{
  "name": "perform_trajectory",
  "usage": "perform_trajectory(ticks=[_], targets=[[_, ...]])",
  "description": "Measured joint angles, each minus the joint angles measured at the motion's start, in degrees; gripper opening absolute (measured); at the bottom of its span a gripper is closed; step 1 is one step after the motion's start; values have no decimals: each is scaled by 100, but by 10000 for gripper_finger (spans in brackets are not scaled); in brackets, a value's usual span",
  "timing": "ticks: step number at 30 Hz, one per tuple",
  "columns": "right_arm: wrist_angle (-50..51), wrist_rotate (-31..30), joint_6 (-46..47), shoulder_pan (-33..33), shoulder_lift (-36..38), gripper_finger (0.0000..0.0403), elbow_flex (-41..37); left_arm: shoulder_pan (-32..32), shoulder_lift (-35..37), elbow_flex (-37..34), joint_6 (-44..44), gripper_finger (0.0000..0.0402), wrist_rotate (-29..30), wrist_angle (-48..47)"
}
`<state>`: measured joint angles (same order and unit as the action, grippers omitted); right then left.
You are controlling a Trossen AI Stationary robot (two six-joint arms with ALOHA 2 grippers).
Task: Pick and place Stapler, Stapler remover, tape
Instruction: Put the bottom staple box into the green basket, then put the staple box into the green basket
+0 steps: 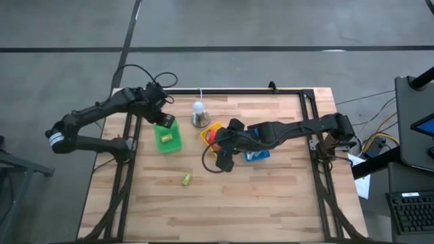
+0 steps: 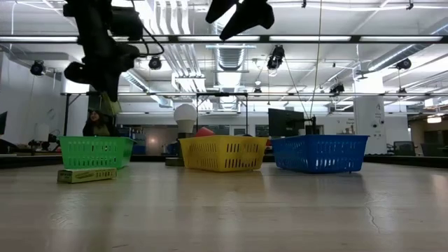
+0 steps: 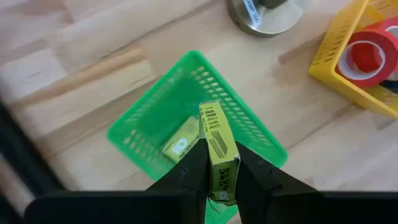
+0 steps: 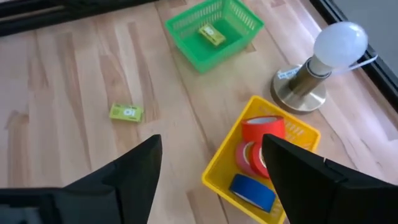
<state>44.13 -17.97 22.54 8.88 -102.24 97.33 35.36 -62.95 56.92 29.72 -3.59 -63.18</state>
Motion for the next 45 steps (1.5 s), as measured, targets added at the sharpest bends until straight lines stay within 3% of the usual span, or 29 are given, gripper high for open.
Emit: perform_trajectory(ticks=[8,16,22,26,33,38,45], targets=[[-1006,428,252,2,-4,260,-642,3,-279,-549,33,75,-131,168],[-1045,452,873,4,-11,251,-1041,-23,-252,-653,35,149,-336,243],[-981,478,1170,23,-11,246,-1136,-269,-93,-492,290,194,-1600,523],[-968,484,1318,26,-11,247,-1197,-936,93,-429,535,201,-1780,1003],[76,878,1186,24,15,244,-1262,-2745,89,-461,1833,202,-948,1641],[100,1415,398,52,112,229,-1453,-4074,-257,-502,3065,202,437,2133],[-33,1651,-53,67,669,202,-1960,-5126,-1143,-563,4686,202,995,2618]])
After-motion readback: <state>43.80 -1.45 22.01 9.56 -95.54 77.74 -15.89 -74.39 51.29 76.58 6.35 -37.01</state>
